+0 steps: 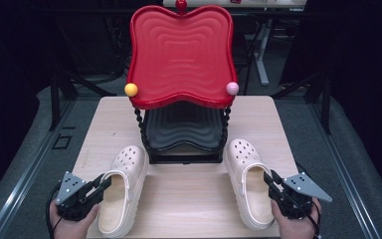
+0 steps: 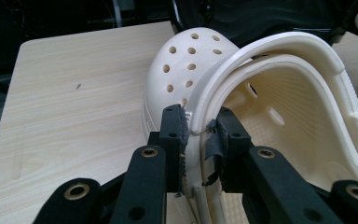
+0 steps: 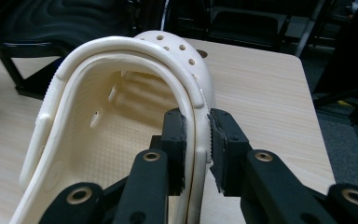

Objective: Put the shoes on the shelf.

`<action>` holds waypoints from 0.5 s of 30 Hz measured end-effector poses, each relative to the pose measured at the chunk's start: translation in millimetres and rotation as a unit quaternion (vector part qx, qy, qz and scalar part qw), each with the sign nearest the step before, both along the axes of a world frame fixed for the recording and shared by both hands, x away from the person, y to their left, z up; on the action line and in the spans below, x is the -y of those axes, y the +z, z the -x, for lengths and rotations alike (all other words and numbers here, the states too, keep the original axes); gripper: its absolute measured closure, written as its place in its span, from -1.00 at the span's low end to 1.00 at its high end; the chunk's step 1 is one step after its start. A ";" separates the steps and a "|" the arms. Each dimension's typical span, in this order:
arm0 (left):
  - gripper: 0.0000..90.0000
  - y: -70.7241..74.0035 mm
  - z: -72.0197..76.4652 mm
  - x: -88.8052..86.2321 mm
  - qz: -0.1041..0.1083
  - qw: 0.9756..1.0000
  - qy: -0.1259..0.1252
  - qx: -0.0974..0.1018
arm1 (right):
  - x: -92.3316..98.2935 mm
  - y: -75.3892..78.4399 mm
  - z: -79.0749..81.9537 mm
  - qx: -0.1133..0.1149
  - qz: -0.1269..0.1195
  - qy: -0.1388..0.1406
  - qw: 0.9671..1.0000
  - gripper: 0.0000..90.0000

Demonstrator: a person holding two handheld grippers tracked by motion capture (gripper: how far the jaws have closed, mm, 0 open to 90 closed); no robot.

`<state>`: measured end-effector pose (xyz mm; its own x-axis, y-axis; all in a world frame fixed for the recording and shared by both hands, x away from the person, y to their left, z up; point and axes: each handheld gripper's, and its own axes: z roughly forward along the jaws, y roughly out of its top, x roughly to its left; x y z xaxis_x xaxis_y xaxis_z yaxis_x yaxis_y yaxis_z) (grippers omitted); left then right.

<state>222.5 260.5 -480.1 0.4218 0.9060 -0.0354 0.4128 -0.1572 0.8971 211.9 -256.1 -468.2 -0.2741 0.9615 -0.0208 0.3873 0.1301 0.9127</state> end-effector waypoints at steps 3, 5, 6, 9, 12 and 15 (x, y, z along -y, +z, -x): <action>0.68 1.6 4.3 3.3 0.001 1.000 -0.008 0.002 | -3.6 3.3 8.0 0.003 0.004 0.008 1.000 0.70; 0.69 2.8 5.1 6.8 0.001 1.000 -0.013 0.003 | -7.7 5.2 10.8 0.009 -0.001 0.014 1.000 0.69; 0.68 3.5 5.1 8.7 0.001 1.000 -0.016 0.004 | -9.3 7.0 11.8 0.007 0.002 0.020 1.000 0.69; 0.69 5.3 3.5 15.1 0.000 1.000 -0.024 0.005 | -16.5 9.3 13.6 0.010 0.002 0.033 0.999 0.70; 0.69 6.3 -0.1 23.0 -0.001 0.999 -0.034 0.005 | -24.9 9.3 12.6 0.009 -0.001 0.046 0.999 0.69; 0.69 9.6 -4.1 33.7 -0.006 0.999 -0.047 0.008 | -34.7 11.1 8.6 0.007 -0.001 0.062 0.998 0.69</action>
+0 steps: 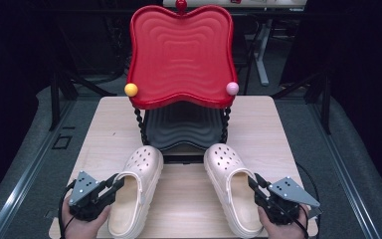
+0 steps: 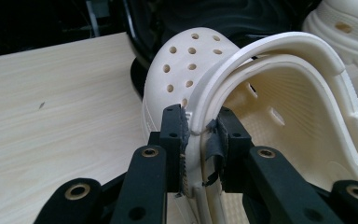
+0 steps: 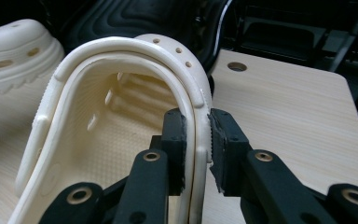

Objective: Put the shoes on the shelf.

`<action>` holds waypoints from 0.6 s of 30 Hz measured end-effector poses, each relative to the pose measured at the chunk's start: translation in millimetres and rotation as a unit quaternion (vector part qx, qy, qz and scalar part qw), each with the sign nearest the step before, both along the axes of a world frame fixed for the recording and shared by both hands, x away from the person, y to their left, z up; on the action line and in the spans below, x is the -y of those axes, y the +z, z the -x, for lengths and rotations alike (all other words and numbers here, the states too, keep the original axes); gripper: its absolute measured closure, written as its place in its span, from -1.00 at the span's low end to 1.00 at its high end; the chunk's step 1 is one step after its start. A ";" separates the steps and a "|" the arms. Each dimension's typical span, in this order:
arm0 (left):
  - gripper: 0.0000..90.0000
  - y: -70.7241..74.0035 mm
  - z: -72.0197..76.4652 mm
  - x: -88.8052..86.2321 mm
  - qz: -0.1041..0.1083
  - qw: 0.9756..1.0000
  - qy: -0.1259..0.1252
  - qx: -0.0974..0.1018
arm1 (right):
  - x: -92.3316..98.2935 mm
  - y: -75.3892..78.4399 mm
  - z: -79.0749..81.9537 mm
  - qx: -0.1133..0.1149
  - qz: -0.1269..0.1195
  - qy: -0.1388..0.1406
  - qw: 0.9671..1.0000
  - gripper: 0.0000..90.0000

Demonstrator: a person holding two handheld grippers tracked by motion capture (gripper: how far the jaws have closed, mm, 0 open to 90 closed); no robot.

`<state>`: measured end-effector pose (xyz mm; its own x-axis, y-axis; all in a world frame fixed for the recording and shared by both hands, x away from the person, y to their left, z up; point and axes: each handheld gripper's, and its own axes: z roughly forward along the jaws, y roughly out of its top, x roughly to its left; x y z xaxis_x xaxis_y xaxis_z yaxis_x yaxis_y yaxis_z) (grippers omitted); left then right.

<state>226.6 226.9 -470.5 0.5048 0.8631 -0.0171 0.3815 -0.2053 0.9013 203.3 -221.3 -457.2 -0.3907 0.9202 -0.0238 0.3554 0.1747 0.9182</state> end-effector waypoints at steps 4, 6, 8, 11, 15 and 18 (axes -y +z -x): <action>0.69 5.2 -1.1 3.5 0.002 1.000 -0.001 0.008 | -6.0 1.8 -4.1 0.000 -0.004 0.011 1.000 0.69; 0.69 7.6 -2.5 5.7 0.009 1.000 -0.003 0.010 | -11.0 4.1 -7.0 0.003 -0.004 0.017 1.000 0.69; 0.69 10.2 -4.3 9.2 0.008 1.000 -0.006 0.013 | -12.0 5.3 -7.4 0.002 -0.002 0.019 1.000 0.69; 0.69 14.0 -8.3 15.7 0.007 1.000 -0.011 0.018 | -16.0 9.2 -11.6 0.006 -0.007 0.025 1.000 0.69; 0.69 18.1 -15.9 24.4 0.008 1.000 -0.017 0.024 | -19.2 11.0 -16.6 0.005 -0.015 0.029 0.999 0.69; 0.69 20.0 -21.7 30.9 0.005 0.999 -0.022 0.027 | -23.0 12.7 -22.4 0.006 -0.015 0.030 0.999 0.69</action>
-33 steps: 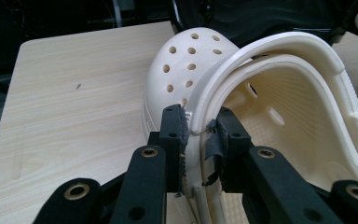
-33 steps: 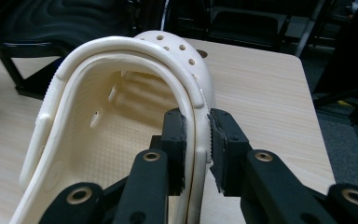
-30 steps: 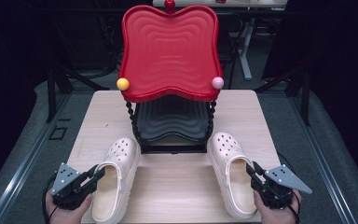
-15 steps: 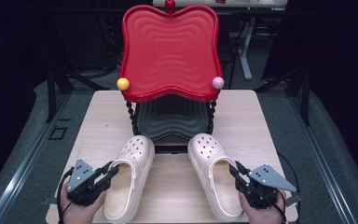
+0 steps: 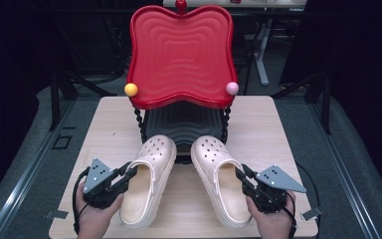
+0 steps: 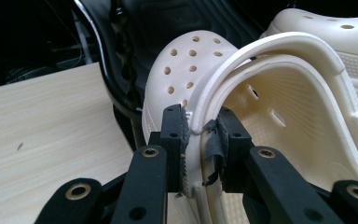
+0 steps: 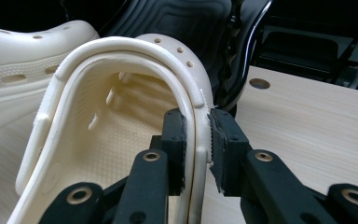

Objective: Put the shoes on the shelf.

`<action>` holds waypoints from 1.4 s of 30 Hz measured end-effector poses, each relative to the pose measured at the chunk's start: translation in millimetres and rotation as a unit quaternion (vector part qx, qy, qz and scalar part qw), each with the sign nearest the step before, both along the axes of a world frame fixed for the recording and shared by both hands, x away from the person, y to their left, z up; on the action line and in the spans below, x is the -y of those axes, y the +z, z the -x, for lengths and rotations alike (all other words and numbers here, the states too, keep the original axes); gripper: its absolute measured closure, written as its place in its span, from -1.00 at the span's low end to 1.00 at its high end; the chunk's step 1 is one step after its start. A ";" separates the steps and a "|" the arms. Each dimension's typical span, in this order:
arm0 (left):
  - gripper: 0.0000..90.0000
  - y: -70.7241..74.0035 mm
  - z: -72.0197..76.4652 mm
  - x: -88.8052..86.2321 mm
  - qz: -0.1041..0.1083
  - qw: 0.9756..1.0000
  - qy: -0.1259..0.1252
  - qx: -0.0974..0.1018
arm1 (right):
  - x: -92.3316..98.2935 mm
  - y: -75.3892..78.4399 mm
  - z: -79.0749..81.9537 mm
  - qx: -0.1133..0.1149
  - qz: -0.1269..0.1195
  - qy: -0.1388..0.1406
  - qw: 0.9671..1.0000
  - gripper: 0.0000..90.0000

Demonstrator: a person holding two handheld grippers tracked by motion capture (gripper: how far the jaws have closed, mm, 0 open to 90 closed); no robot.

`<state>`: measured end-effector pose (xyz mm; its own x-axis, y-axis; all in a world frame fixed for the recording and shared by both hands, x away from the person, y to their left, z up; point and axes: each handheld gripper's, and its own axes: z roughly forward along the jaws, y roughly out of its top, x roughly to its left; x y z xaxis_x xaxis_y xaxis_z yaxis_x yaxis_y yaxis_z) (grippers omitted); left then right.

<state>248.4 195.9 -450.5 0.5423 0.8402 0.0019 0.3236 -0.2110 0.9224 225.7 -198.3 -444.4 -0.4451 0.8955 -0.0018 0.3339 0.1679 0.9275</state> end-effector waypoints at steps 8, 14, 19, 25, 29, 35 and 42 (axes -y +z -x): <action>0.69 0.7 -10.4 10.6 -0.001 1.000 -0.006 0.000 | -11.5 3.3 -17.0 0.003 0.002 0.001 1.000 0.69; 0.69 0.6 -13.3 12.1 -0.001 1.000 -0.006 -0.001 | -16.3 1.6 -24.5 -0.001 0.003 0.004 1.000 0.69; 0.69 0.2 -14.6 14.1 -0.001 1.000 -0.008 -0.002 | -17.2 -0.2 -26.9 -0.003 0.002 0.003 1.000 0.69; 0.69 0.8 -18.2 17.1 -0.003 1.000 -0.008 -0.003 | -19.9 -1.0 -29.2 -0.003 -0.003 0.003 1.000 0.69; 0.69 1.5 -22.5 19.8 -0.006 1.000 -0.006 -0.001 | -23.0 -0.9 -32.4 0.002 -0.009 0.004 1.000 0.69; 0.69 3.1 -32.6 22.4 -0.002 1.000 0.003 0.001 | -27.7 -0.2 -37.8 0.008 -0.011 0.006 1.000 0.69; 0.69 5.1 -47.4 30.3 0.000 1.000 0.017 0.012 | -33.8 0.6 -53.0 0.012 -0.011 0.002 1.000 0.69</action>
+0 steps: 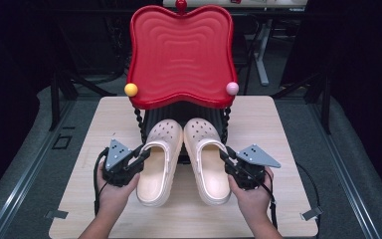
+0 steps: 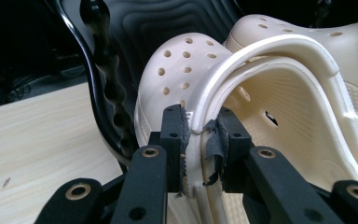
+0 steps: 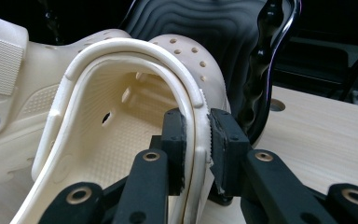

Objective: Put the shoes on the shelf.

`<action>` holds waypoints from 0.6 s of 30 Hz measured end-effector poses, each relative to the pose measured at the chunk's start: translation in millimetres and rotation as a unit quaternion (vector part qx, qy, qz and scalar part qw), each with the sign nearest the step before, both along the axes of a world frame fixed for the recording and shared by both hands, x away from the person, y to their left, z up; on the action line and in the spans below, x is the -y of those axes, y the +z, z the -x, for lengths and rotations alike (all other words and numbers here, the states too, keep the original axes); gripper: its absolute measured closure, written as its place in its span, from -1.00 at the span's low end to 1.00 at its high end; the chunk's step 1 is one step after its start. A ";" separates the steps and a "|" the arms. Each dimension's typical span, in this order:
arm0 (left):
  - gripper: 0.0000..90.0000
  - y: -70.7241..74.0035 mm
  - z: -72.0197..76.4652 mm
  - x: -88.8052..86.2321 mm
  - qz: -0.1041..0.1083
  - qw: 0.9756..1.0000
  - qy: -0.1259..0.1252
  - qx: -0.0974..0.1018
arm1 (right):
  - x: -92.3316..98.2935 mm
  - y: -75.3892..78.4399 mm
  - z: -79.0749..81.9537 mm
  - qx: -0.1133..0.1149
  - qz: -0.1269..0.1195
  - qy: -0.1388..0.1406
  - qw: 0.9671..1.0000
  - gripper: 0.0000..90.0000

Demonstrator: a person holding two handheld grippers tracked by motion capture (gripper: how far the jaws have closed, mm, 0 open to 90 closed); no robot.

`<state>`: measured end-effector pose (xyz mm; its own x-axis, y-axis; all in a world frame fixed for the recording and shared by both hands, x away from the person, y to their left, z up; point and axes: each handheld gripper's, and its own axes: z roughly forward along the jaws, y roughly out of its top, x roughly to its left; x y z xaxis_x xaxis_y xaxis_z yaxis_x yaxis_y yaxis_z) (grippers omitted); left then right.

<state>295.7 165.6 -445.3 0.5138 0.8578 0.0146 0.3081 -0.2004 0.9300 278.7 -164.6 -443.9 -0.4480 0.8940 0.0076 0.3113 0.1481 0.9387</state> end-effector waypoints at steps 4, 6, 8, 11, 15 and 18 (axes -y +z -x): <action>0.69 0.5 -9.6 3.9 0.002 1.000 0.006 0.004 | -3.1 1.8 -10.1 0.004 0.003 -0.005 1.000 0.69; 0.69 1.1 -14.1 5.7 0.003 1.000 0.010 0.006 | -5.2 2.6 -14.5 0.007 0.007 -0.007 1.000 0.69; 0.69 1.6 -21.1 9.1 0.005 1.000 0.013 0.009 | -9.5 3.1 -20.8 0.013 0.010 -0.010 1.000 0.69; 0.69 1.9 -26.0 11.6 0.005 1.000 0.014 0.010 | -12.9 2.9 -24.6 0.018 0.017 -0.013 1.000 0.69; 0.68 -0.5 -35.0 18.1 0.003 1.000 0.016 0.014 | -18.1 1.0 -34.1 0.021 0.023 -0.019 0.999 0.69; 0.68 -1.6 -38.5 23.5 -0.006 1.000 0.019 0.024 | -20.2 -0.6 -40.0 0.022 0.019 -0.026 0.999 0.69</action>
